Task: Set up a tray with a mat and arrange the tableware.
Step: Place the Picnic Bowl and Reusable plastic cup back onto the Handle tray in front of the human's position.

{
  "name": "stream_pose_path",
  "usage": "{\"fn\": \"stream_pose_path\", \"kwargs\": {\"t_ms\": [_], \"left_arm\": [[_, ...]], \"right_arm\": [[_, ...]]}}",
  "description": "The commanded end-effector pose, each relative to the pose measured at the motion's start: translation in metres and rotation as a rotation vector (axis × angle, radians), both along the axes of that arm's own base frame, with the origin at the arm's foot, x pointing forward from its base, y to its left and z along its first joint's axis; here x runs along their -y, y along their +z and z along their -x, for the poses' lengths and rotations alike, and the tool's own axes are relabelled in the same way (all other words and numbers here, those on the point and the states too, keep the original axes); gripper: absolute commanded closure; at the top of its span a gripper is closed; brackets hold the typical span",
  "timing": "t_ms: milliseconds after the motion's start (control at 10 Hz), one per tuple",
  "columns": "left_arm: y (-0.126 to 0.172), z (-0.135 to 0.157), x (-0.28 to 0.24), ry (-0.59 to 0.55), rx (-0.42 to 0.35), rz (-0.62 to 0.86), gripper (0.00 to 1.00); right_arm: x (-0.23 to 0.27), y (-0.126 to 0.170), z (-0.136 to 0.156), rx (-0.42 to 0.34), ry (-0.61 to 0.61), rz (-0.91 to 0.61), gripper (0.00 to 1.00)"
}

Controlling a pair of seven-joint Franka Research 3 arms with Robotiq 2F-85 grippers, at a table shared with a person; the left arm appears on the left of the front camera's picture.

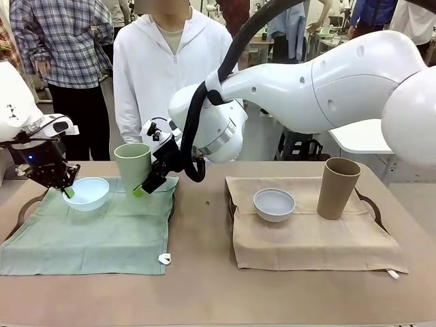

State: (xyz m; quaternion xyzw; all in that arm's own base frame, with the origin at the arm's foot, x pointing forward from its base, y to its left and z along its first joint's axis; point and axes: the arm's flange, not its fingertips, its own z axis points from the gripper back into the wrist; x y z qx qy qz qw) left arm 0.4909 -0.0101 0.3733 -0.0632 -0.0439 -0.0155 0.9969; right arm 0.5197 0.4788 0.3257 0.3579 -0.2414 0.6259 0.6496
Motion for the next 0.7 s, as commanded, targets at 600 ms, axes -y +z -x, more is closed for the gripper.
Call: {"fn": "stream_pose_path", "kwargs": {"t_ms": [600], "left_arm": [[-0.028, -0.024, -0.004, 0.004, -0.016, 0.028, 0.96]], "right_arm": [[-0.004, -0.035, -0.019, -0.032, -0.018, 0.035, 0.00]]}}
